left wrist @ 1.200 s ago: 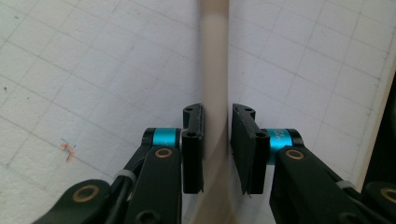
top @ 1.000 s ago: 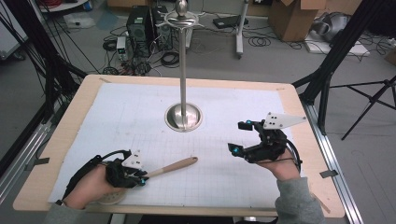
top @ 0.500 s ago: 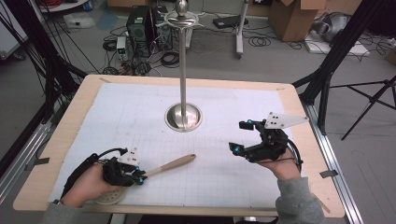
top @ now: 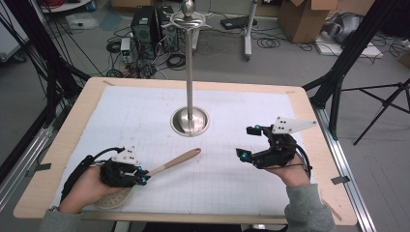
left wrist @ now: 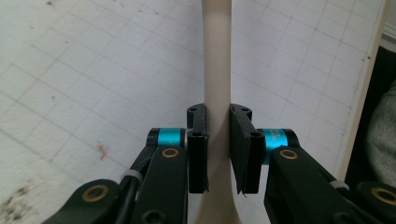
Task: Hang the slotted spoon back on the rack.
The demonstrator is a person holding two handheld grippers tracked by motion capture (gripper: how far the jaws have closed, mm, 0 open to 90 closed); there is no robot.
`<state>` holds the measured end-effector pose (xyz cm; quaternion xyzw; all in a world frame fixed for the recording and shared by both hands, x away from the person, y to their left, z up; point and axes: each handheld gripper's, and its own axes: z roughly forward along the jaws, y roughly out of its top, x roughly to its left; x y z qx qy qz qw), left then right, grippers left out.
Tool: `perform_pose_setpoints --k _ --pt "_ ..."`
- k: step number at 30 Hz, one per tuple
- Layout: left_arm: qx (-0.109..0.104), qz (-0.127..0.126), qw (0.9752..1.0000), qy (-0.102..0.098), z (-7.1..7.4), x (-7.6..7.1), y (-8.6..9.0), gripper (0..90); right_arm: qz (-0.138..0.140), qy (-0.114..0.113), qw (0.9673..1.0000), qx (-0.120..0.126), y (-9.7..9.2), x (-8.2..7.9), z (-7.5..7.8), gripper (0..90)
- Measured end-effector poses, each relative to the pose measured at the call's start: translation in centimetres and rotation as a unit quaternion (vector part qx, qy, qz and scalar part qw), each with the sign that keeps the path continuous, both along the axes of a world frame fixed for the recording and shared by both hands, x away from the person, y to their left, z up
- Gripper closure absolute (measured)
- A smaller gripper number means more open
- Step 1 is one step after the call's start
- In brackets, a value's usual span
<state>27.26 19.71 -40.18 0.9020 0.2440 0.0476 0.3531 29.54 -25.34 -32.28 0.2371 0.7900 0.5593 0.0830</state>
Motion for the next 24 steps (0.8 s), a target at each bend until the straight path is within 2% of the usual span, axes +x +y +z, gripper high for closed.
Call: perform_pose_setpoints --k 3,10,16,24 --pt "-0.002 0.008 1.0000 -0.003 0.3 0.2 0.7 77.6 0.000 0.002 1.0000 -0.001 0.0 0.0 0.0 11.3" --pt "-0.023 0.033 0.9991 -0.010 1.0 0.6 2.0 77.7 -0.001 0.003 1.0000 0.001 -0.1 0.0 -0.1 11.3" --pt "-0.034 0.047 0.9983 0.004 1.3 0.9 2.7 77.7 0.000 0.004 1.0000 -0.001 0.0 0.0 -0.1 11.3" --pt "-0.045 0.056 0.9974 -0.001 2.3 1.7 3.5 77.7 -0.007 0.007 0.9999 -0.009 0.0 0.3 -0.4 11.4"
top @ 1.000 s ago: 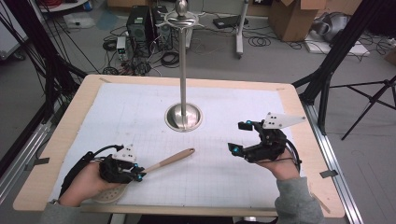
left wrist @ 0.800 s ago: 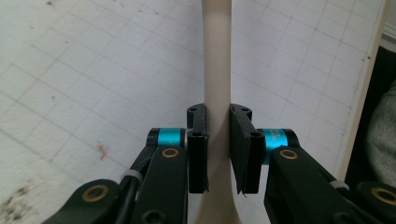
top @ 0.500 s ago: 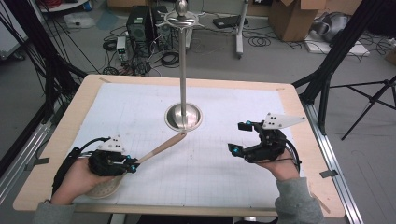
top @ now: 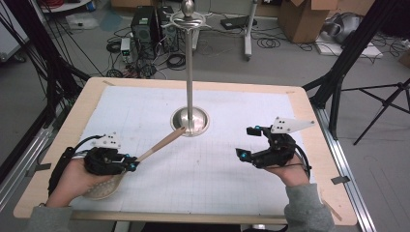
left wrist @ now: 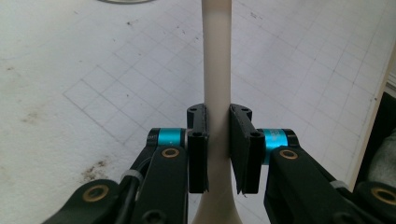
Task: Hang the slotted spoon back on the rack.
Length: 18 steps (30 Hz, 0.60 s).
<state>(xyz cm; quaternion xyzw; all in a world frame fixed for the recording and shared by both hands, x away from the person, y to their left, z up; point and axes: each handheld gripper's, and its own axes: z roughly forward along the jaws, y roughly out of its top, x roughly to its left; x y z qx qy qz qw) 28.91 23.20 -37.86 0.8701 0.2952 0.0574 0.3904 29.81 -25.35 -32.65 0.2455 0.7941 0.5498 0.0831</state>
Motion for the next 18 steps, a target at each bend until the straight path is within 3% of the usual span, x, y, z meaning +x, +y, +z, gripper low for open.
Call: perform_pose_setpoints --k 9,14,18 --pt "-0.007 0.021 0.9995 -0.021 2.4 0.8 1.4 77.7 -0.004 -0.003 0.9999 0.010 -0.1 0.0 0.0 11.4" --pt "-0.004 0.019 0.9995 -0.026 3.8 1.1 1.7 77.7 -0.003 -0.005 0.9999 0.013 -0.2 -0.1 0.1 11.4" --pt "-0.014 0.015 0.9993 -0.030 4.7 1.5 1.7 77.7 -0.002 -0.008 0.9999 0.015 -0.4 0.0 0.1 11.4"
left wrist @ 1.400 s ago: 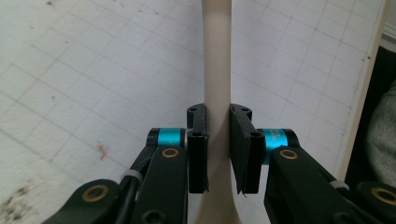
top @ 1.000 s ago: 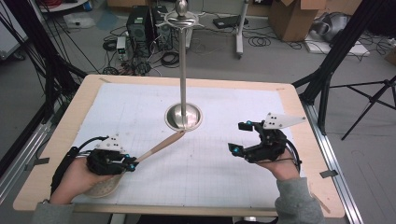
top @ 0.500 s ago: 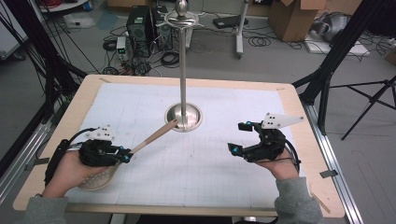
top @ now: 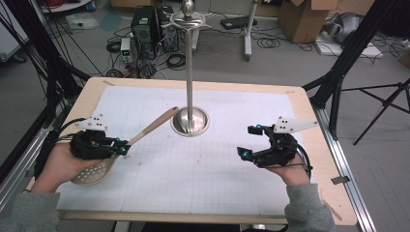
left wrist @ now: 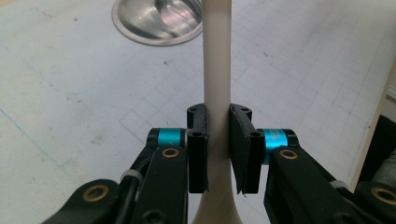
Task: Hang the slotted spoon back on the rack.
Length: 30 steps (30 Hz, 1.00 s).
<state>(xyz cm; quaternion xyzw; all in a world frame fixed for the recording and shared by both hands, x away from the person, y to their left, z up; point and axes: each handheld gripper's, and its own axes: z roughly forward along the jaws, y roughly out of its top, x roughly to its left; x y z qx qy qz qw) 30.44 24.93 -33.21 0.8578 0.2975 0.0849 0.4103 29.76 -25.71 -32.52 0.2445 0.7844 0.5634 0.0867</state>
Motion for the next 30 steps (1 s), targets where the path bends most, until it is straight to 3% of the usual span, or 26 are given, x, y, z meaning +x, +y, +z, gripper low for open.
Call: perform_pose_setpoints --k 4,12,20,25,30 --pt "-0.015 -0.012 0.9998 -0.009 0.8 0.4 -0.1 77.7 -0.002 -0.002 1.0000 0.004 -0.2 0.0 0.1 11.4" --pt "-0.010 -0.017 0.9996 -0.019 2.5 0.9 -0.3 77.6 -0.003 -0.003 0.9999 0.010 -0.5 -0.1 0.2 11.4" --pt "-0.026 0.000 0.9991 -0.035 4.0 1.4 0.5 77.7 -0.003 -0.002 1.0000 0.008 -0.5 -0.1 0.2 11.4" --pt "-0.023 0.008 0.9990 -0.039 4.7 1.7 1.0 77.7 -0.005 -0.003 0.9999 0.009 -0.7 0.0 0.1 11.4" --pt "-0.025 0.017 0.9979 -0.058 5.7 1.7 1.4 77.7 -0.004 -0.004 1.0000 0.008 -0.6 -0.1 0.2 11.4"
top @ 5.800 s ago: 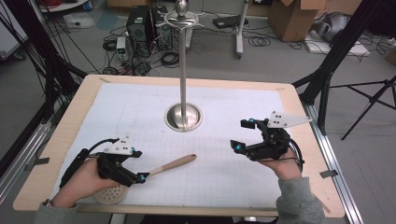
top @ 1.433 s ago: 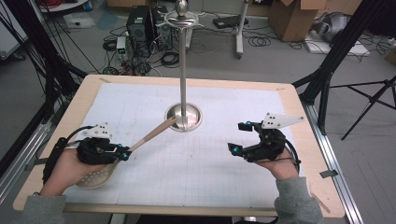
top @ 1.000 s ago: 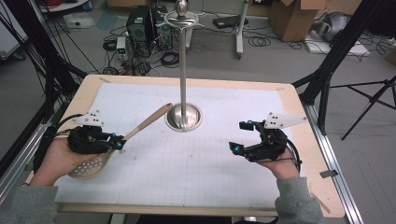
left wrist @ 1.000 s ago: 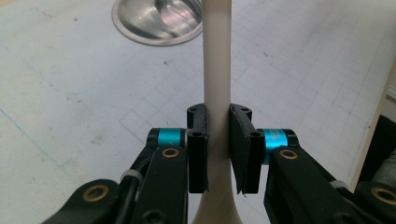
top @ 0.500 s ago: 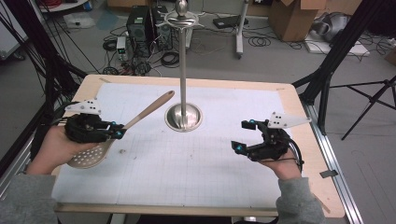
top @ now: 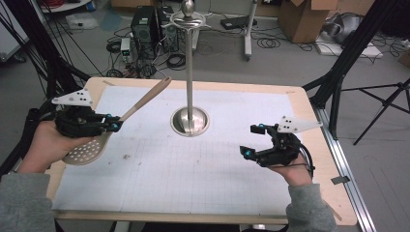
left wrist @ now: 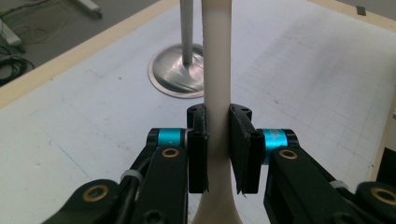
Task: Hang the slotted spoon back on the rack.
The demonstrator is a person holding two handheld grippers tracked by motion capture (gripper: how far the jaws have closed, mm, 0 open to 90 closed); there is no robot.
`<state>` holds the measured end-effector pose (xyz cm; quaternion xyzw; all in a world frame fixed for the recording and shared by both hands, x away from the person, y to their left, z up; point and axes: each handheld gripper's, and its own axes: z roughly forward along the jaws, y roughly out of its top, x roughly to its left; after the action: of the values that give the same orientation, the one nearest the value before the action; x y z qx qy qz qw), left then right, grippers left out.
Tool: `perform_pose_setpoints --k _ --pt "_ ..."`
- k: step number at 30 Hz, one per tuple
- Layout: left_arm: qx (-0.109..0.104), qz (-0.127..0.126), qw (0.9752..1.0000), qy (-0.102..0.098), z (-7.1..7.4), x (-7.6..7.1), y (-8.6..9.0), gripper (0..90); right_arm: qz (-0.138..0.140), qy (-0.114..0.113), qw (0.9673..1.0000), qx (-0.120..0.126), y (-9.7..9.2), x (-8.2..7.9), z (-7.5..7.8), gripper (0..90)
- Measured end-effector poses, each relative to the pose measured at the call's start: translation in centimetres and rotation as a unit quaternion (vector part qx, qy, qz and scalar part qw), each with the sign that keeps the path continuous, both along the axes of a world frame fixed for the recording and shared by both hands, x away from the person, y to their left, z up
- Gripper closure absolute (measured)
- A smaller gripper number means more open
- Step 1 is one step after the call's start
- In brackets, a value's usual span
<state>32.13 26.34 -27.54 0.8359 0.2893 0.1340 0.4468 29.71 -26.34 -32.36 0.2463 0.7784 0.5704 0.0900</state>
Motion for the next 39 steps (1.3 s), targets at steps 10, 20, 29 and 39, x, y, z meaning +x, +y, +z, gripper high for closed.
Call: perform_pose_setpoints --k 10,20,29,39 --pt "-0.031 0.003 0.9995 0.000 1.6 0.3 0.6 77.9 0.000 0.004 1.0000 -0.001 0.1 0.0 0.0 11.4" --pt "-0.018 0.017 0.9995 -0.017 3.1 0.9 0.8 77.9 0.001 0.002 1.0000 0.002 0.0 0.0 0.0 11.4" --pt "-0.030 0.012 0.9993 -0.017 3.8 1.7 0.8 77.8 0.003 0.002 1.0000 0.001 0.0 0.1 0.0 11.4" --pt "-0.035 0.015 0.9989 -0.028 4.8 2.0 1.1 77.9 0.001 0.003 1.0000 0.005 -0.2 0.1 -0.1 11.4"
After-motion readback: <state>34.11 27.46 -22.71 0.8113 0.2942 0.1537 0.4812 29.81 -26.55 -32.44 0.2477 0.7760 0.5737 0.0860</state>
